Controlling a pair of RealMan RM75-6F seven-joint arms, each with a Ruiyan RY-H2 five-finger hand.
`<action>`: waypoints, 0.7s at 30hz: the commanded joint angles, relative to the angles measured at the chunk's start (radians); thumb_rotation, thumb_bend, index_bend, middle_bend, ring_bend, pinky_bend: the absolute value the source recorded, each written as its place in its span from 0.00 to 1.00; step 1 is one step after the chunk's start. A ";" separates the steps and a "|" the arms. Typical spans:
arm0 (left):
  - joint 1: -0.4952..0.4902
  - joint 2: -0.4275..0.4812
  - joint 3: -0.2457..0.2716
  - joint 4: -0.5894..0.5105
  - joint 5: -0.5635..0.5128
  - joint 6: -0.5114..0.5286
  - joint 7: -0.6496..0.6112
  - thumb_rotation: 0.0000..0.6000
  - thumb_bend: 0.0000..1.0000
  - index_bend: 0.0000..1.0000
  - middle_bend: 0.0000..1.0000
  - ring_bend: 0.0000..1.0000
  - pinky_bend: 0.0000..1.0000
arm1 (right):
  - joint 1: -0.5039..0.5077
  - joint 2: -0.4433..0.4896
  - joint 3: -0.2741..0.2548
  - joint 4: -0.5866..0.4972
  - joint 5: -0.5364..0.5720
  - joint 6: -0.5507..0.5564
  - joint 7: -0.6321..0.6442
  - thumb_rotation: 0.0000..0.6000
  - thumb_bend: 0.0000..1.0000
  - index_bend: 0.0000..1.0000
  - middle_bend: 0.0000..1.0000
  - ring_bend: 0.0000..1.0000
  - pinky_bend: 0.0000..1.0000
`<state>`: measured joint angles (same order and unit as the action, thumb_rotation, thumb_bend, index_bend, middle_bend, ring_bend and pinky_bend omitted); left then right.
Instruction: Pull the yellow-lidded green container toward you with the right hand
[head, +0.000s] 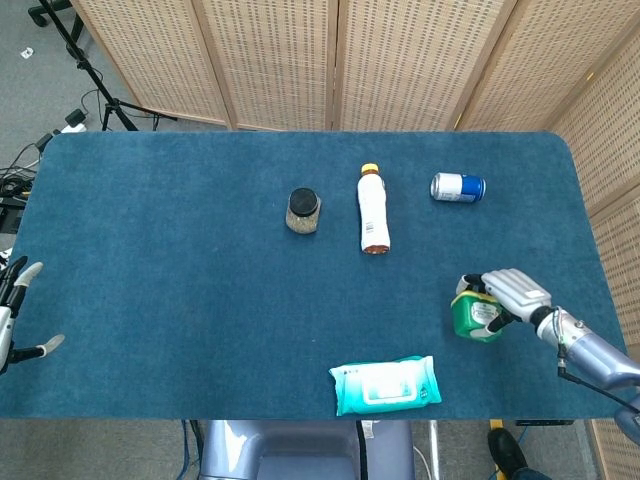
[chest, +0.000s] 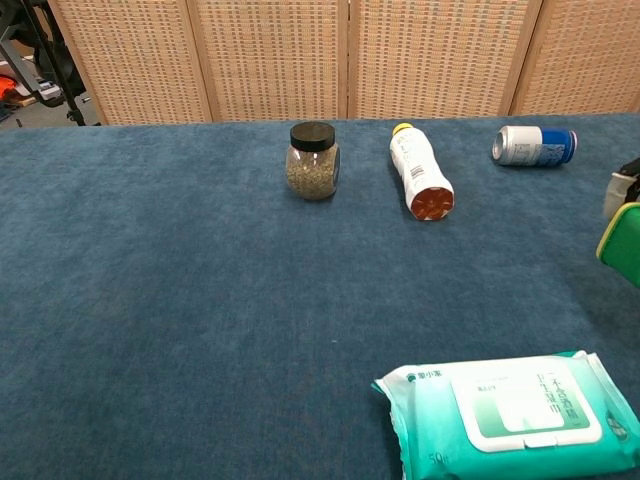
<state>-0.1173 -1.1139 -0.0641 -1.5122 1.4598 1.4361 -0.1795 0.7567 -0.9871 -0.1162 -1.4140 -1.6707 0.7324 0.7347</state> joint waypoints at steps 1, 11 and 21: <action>-0.001 0.000 0.000 0.000 -0.001 -0.002 0.002 1.00 0.00 0.00 0.00 0.00 0.00 | 0.110 0.062 -0.069 -0.068 -0.067 -0.173 0.125 1.00 1.00 0.53 0.51 0.46 0.38; -0.001 0.000 0.000 0.000 -0.003 -0.003 0.000 1.00 0.00 0.00 0.00 0.00 0.00 | 0.185 -0.001 -0.122 -0.026 -0.086 -0.270 0.184 1.00 1.00 0.53 0.51 0.46 0.38; -0.001 -0.002 0.000 0.002 -0.001 -0.002 0.001 1.00 0.00 0.00 0.00 0.00 0.00 | 0.113 -0.054 -0.078 0.045 0.034 -0.209 0.007 1.00 0.28 0.00 0.00 0.00 0.00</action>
<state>-0.1185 -1.1159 -0.0638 -1.5106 1.4589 1.4346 -0.1786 0.9096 -1.0270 -0.2248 -1.3923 -1.6896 0.4772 0.8131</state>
